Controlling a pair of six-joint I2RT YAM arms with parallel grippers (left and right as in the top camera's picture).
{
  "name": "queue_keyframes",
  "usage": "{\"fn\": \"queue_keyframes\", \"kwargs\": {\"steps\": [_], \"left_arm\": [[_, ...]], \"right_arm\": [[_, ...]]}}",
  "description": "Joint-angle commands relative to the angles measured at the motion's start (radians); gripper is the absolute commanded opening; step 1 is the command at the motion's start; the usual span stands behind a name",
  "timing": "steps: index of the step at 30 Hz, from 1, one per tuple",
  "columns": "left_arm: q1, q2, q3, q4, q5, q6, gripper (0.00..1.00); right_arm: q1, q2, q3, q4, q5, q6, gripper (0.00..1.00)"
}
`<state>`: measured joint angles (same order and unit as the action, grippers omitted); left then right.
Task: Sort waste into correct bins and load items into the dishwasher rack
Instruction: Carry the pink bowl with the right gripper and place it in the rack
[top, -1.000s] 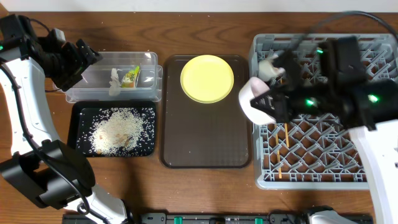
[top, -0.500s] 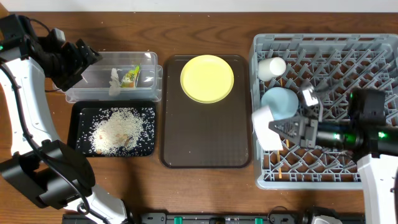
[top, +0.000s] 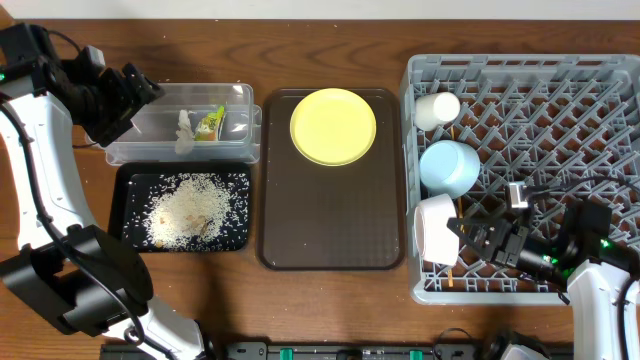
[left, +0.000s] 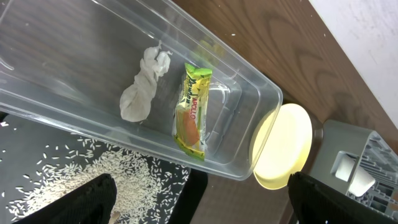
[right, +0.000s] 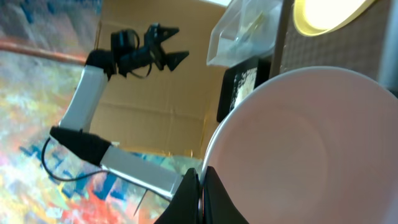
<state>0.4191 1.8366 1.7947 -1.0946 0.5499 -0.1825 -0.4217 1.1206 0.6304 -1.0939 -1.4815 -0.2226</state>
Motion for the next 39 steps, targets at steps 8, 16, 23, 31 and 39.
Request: {"fn": "queue_keyframes", "kwargs": {"steps": [8, 16, 23, 31, 39], "left_arm": [[0.003, -0.002, 0.003, -0.003, -0.002, 0.006, 0.91], [0.003, -0.002, 0.003, -0.003, -0.002, 0.006, 0.91], [0.003, -0.002, 0.003, -0.003, -0.002, 0.006, 0.91], [0.003, -0.002, 0.003, -0.003, -0.002, 0.006, 0.91], [0.003, -0.002, 0.003, -0.003, -0.002, 0.006, 0.91]], "right_arm": [[-0.081, -0.015, -0.036, 0.002, 0.047, -0.044, 0.01], [-0.133, -0.015, -0.036, 0.003, 0.147, -0.04, 0.01], [-0.208, -0.015, -0.036, 0.033, 0.263, -0.035, 0.03], [-0.256, -0.015, -0.036, 0.221, 0.38, 0.134, 0.07], [-0.256, -0.015, -0.025, 0.364, 0.432, 0.32, 0.08]]}}
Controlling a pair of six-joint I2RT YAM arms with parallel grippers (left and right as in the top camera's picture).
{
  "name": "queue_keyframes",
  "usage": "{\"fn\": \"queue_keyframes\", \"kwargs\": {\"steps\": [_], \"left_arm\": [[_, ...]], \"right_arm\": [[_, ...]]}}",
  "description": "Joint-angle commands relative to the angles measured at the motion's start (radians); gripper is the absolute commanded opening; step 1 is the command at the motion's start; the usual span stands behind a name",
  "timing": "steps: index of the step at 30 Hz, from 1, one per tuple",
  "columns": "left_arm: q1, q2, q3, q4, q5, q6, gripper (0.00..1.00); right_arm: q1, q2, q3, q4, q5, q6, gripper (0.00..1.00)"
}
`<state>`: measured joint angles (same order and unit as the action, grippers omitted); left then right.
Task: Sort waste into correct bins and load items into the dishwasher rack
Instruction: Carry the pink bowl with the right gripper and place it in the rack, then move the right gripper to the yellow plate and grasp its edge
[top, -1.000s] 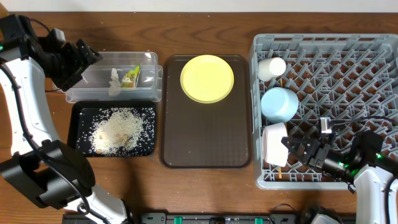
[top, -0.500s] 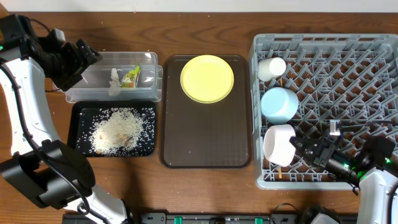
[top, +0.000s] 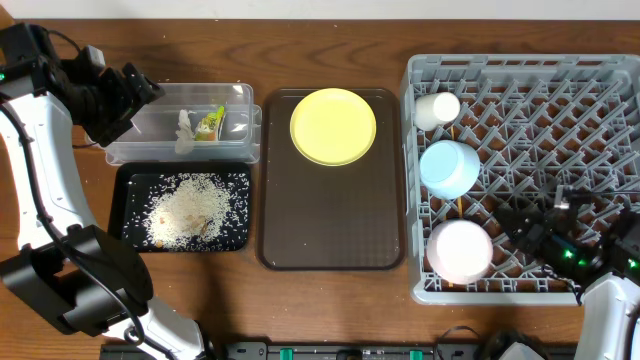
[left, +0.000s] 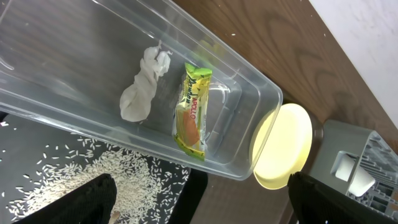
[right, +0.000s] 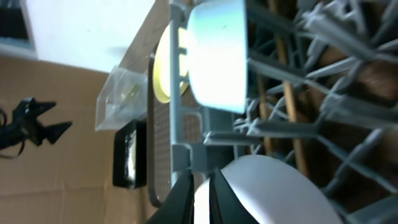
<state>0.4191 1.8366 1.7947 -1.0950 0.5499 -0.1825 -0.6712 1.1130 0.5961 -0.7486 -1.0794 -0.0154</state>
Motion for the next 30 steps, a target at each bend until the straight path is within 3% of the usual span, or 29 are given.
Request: {"fn": "queue_keyframes", "kwargs": {"steps": [1, 7, 13, 21, 24, 30], "left_arm": [[0.003, -0.002, 0.003, -0.002, -0.002, 0.006, 0.91], [0.003, -0.002, 0.003, -0.002, -0.002, 0.006, 0.91], [0.003, -0.002, 0.003, -0.002, -0.002, 0.006, 0.91], [0.003, -0.002, 0.003, -0.002, -0.002, 0.006, 0.91], [0.003, -0.002, 0.003, -0.002, -0.002, 0.006, 0.91], [0.003, -0.002, 0.003, -0.002, -0.002, 0.006, 0.91]], "right_arm": [[-0.006, -0.008, 0.018, 0.025, 0.033, 0.122, 0.08], [0.006, -0.008, 0.173, -0.046, 0.108, 0.132, 0.08], [0.129, -0.008, 0.436, -0.186, 0.341, 0.131, 0.13], [0.542, 0.012, 0.708, -0.208, 0.703, 0.202, 0.36], [0.706, 0.044, 0.741, -0.154, 0.753, 0.201, 0.49], [1.007, 0.183, 0.743, -0.024, 0.932, 0.198, 0.6]]}}
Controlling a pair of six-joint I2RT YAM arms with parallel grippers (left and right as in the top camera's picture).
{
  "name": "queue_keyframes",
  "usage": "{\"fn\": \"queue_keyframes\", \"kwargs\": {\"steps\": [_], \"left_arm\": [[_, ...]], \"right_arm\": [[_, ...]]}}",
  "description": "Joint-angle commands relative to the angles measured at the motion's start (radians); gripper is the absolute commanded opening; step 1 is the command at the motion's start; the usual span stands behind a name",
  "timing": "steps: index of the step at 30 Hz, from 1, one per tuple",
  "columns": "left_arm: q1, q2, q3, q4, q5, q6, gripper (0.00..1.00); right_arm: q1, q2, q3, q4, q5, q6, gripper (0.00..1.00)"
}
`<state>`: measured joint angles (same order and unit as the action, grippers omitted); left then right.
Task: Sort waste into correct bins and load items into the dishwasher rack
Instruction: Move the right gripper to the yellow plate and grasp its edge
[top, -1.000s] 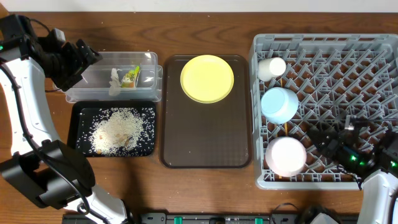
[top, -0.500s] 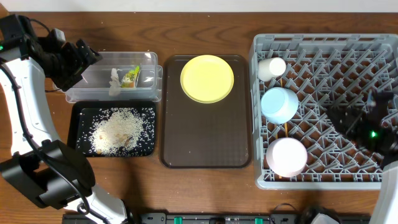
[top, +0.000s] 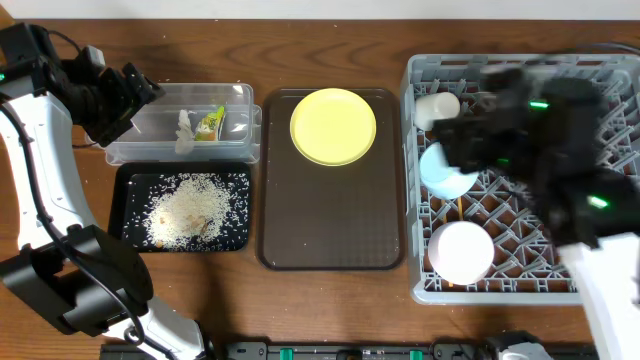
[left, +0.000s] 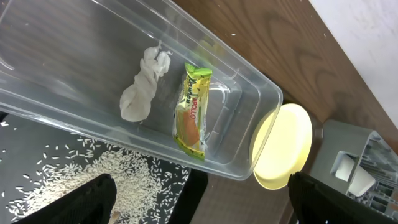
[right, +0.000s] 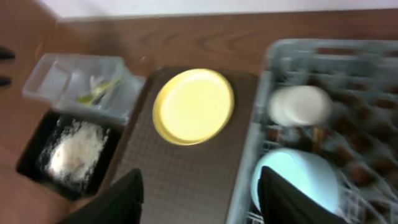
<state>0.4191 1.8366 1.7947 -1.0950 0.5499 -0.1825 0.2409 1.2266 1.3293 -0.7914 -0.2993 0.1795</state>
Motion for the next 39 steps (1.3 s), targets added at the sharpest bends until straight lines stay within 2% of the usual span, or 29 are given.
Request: {"fn": "queue_keyframes", "kwargs": {"steps": [1, 9, 12, 16, 23, 28, 35, 39], "left_arm": [[0.003, -0.002, 0.003, -0.002, -0.002, 0.006, 0.91], [0.003, -0.002, 0.003, -0.002, -0.002, 0.006, 0.91], [0.003, -0.002, 0.003, -0.002, -0.002, 0.006, 0.91], [0.003, -0.002, 0.003, -0.002, -0.002, 0.006, 0.91], [0.003, -0.002, 0.003, -0.002, -0.002, 0.006, 0.91], [0.003, -0.002, 0.003, -0.002, -0.002, 0.006, 0.91], [0.003, -0.002, 0.003, -0.002, -0.002, 0.006, 0.91], [0.003, -0.002, 0.003, -0.002, -0.002, 0.006, 0.91]], "right_arm": [[0.127, 0.098, 0.01, 0.034, 0.185, -0.003, 0.6], [0.257, 0.367, 0.01, 0.188, 0.437, -0.068, 0.62], [0.258, 0.439, 0.01, 0.269, 0.449, -0.081, 0.6], [0.258, 0.526, 0.01, 0.378, 0.449, -0.085, 0.53], [0.258, 0.657, 0.01, 0.52, 0.449, -0.131, 0.5], [0.258, 0.731, 0.01, 0.597, 0.449, -0.193, 0.53], [0.256, 0.815, 0.01, 0.655, 0.449, -0.196, 0.53], [0.256, 0.87, 0.01, 0.71, 0.453, -0.196, 0.6]]}}
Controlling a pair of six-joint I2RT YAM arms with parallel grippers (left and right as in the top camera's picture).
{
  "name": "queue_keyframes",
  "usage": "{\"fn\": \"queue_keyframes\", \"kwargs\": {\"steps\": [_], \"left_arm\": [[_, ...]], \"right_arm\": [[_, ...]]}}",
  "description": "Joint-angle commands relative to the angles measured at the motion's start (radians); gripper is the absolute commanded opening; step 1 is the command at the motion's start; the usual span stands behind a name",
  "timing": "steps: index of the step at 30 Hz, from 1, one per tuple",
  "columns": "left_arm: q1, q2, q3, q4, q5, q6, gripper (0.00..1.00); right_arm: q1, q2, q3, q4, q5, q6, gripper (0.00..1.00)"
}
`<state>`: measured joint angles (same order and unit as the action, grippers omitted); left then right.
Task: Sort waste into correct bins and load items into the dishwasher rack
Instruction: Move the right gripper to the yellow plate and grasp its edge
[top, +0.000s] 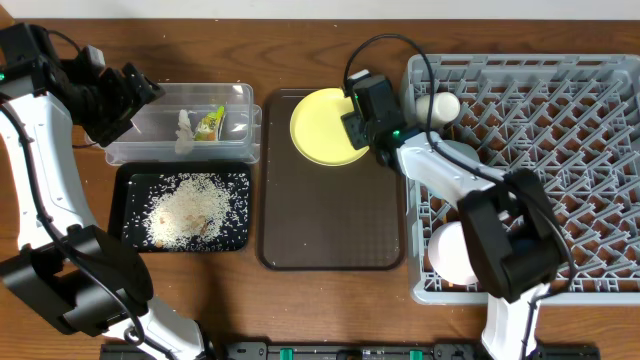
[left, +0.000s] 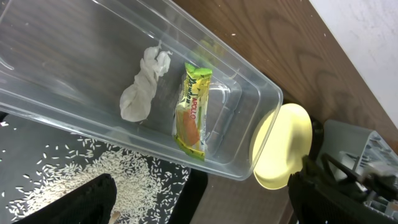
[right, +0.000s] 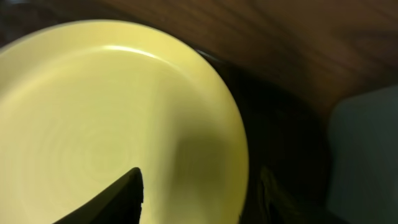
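A yellow plate (top: 325, 130) lies at the far end of the brown tray (top: 330, 220). My right gripper (top: 362, 112) is low over the plate's right edge and open. In the right wrist view the plate (right: 112, 124) fills the frame, with one finger over it and the other past its rim. A white bowl (top: 452, 252) sits upside down at the front left of the grey rack (top: 580, 120), and a white cup (top: 440, 104) at its far left. My left gripper (top: 125, 95) hangs open over the clear bin (left: 261, 93).
The clear bin holds a crumpled white tissue (left: 144, 84) and a green-yellow wrapper (left: 193, 112). In front of it a black tray (top: 125, 175) carries spilled rice (top: 190, 208). My right arm reaches across the rack's left part.
My right gripper was open high above the tray and rack; now it is down at the yellow plate's right edge, still open. The left arm has not moved.
My right gripper held the white bowl at the rack's front left corner. Then the bowl sat upside down in the rack with the gripper off it. Then the gripper was open high over the table, and now it is at the yellow plate.
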<state>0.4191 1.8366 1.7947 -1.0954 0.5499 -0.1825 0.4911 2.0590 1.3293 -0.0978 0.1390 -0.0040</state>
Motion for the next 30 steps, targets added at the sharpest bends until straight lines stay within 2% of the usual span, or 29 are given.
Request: {"fn": "queue_keyframes", "kwargs": {"steps": [1, 4, 10, 16, 21, 30], "left_arm": [[0.003, -0.002, 0.003, -0.002, -0.002, 0.006, 0.91], [0.003, -0.002, 0.003, -0.002, -0.002, 0.006, 0.91], [0.003, -0.002, 0.003, -0.002, -0.002, 0.006, 0.91], [0.003, -0.002, 0.003, -0.002, -0.002, 0.006, 0.91], [0.003, -0.002, 0.003, -0.002, -0.002, 0.006, 0.91], [0.003, -0.002, 0.003, -0.002, -0.002, 0.006, 0.91]], "right_arm": [[0.005, 0.05, 0.01, 0.031, 0.014, -0.013, 0.6], [0.007, 0.071, 0.01, 0.045, -0.023, -0.012, 0.59], [0.054, 0.074, 0.01, 0.048, -0.245, -0.012, 0.5], [0.141, 0.074, 0.01, -0.095, -0.252, -0.012, 0.49], [0.233, 0.074, 0.01, -0.229, -0.253, -0.012, 0.43], [0.365, 0.073, 0.01, -0.334, -0.251, -0.012, 0.43]]}}
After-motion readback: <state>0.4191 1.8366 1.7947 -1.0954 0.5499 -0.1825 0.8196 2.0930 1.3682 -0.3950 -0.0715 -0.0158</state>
